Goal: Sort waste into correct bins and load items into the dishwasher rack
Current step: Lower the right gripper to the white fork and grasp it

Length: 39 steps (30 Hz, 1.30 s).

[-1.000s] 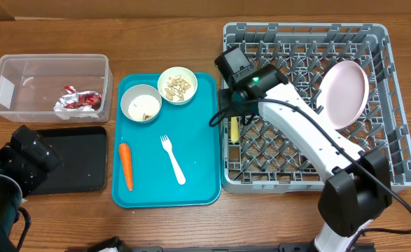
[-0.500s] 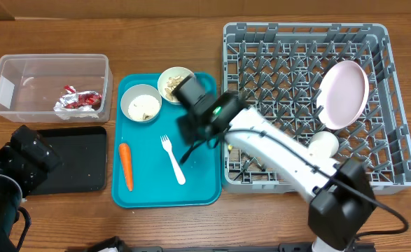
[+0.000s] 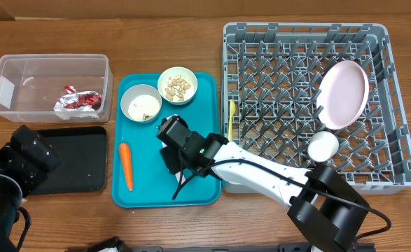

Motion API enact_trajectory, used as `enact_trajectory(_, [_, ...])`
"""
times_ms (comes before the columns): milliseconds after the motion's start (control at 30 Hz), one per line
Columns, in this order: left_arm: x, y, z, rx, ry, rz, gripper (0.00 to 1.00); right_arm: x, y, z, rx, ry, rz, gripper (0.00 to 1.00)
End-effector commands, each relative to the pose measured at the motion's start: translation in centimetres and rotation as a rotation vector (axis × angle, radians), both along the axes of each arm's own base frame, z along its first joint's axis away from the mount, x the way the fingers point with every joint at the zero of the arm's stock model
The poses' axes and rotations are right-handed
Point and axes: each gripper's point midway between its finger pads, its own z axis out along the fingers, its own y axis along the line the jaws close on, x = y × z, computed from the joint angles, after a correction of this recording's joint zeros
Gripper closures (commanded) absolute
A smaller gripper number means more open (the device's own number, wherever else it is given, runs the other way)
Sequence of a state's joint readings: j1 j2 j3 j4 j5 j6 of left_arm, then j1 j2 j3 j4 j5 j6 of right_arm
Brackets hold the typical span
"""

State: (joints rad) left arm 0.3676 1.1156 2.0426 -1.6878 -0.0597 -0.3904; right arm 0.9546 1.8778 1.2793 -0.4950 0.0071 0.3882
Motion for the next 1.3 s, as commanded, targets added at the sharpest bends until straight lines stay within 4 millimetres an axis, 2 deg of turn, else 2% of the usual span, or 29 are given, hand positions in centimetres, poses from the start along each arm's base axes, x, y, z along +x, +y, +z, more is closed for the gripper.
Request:
enact_trajectory(0, [0.0, 0.0, 0.0, -0.012, -0.004, 0.007, 0.0, 0.7, 0.1, -0.5, 0.001, -0.029, -0.02, 0.49])
enact_trajectory(100, [0.0, 0.0, 0.0, -0.012, -0.004, 0.007, 0.0, 1.3, 0.9, -1.8, 0.012, -0.037, -0.02, 0.48])
enact_trajectory(233, [0.0, 0.0, 0.0, -0.012, -0.004, 0.007, 0.0, 2.0, 1.7, -3.8, 0.013, -0.052, -0.009, 0.3])
enact_trajectory(267, [0.0, 0.0, 0.0, -0.012, -0.004, 0.007, 0.0, 2.1, 1.9, -4.1, 0.011, -0.063, 0.009, 0.28])
enact_trajectory(433, [0.0, 0.0, 0.0, -0.012, -0.004, 0.007, 0.0, 2.5, 1.6, -5.5, -0.022, -0.081, 0.011, 0.27])
enact_trajectory(500, [0.0, 0.0, 0.0, -0.012, -0.004, 0.007, 0.0, 2.5, 1.5, -5.8, -0.03, -0.077, 0.011, 0.31])
enact_trajectory(667, [0.0, 0.0, 0.0, -0.012, -0.004, 0.007, 0.0, 2.4, 1.0, -7.0, -0.061, -0.067, 0.006, 0.51])
enact_trajectory(1067, [0.0, 0.0, 0.0, -0.012, -0.004, 0.007, 0.0, 3.1, 0.6, -7.2, -0.087, -0.102, -0.024, 0.7])
enact_trajectory(1267, [0.0, 0.0, 0.0, -0.012, -0.004, 0.007, 0.0, 2.5, 2.3, -6.3, -0.037, -0.085, 0.074, 0.77])
